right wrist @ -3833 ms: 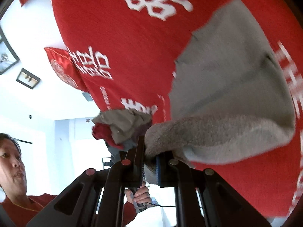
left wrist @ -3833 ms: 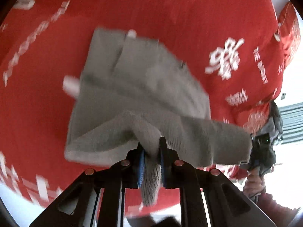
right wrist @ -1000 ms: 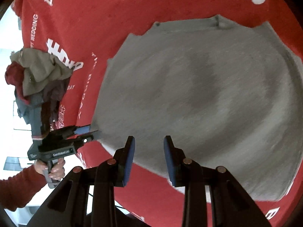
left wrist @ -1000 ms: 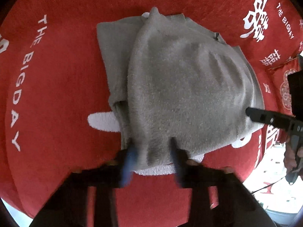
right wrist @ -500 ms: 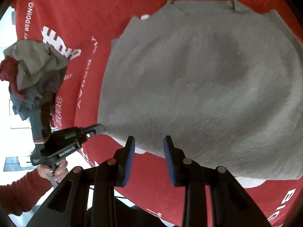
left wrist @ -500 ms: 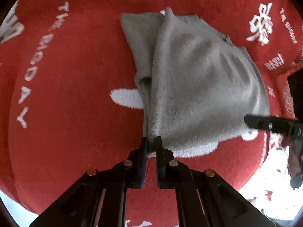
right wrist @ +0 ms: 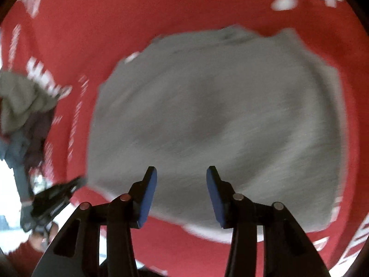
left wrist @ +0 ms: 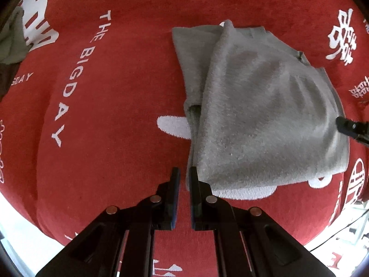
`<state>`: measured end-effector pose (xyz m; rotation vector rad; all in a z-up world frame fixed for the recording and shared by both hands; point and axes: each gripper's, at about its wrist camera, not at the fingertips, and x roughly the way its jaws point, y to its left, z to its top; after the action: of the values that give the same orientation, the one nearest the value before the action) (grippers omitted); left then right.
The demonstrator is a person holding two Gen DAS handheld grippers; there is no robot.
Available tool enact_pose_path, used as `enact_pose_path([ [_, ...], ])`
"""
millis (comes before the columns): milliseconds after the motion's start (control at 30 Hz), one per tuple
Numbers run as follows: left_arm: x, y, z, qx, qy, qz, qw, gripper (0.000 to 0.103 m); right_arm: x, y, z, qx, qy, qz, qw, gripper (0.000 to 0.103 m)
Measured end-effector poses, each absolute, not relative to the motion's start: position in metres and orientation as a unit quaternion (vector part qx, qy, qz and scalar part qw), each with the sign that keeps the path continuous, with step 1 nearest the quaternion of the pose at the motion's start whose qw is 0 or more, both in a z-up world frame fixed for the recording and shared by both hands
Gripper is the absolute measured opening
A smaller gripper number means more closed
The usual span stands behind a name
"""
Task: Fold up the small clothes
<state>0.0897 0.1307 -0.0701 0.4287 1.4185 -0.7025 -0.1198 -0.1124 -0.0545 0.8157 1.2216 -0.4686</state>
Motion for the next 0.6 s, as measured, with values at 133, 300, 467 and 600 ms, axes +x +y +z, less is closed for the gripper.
enact_pose_path([
  [133, 0.09, 0.121, -0.069, 0.188, 0.634, -0.302, 0.687, 0.078, -0.145, -0.156, -0.056, 0.368, 0.538, -0.272, 0.707, 0.049],
  [300, 0.088, 0.113, -0.061, 0.186, 0.619, -0.296, 0.703, 0.087, -0.169, -0.19, -0.078, 0.373, 0.546, -0.328, 0.675, 0.049],
  [467, 0.085, 0.105, -0.066, 0.204, 0.624, -0.282, 0.7, 0.087, -0.198, -0.21, -0.068, 0.374, 0.519, -0.418, 0.645, 0.061],
  [600, 0.083, 0.104, -0.068, 0.207, 0.634, -0.275, 0.693, 0.087, -0.199, -0.193, -0.051, 0.375, 0.519, -0.379, 0.668, 0.061],
])
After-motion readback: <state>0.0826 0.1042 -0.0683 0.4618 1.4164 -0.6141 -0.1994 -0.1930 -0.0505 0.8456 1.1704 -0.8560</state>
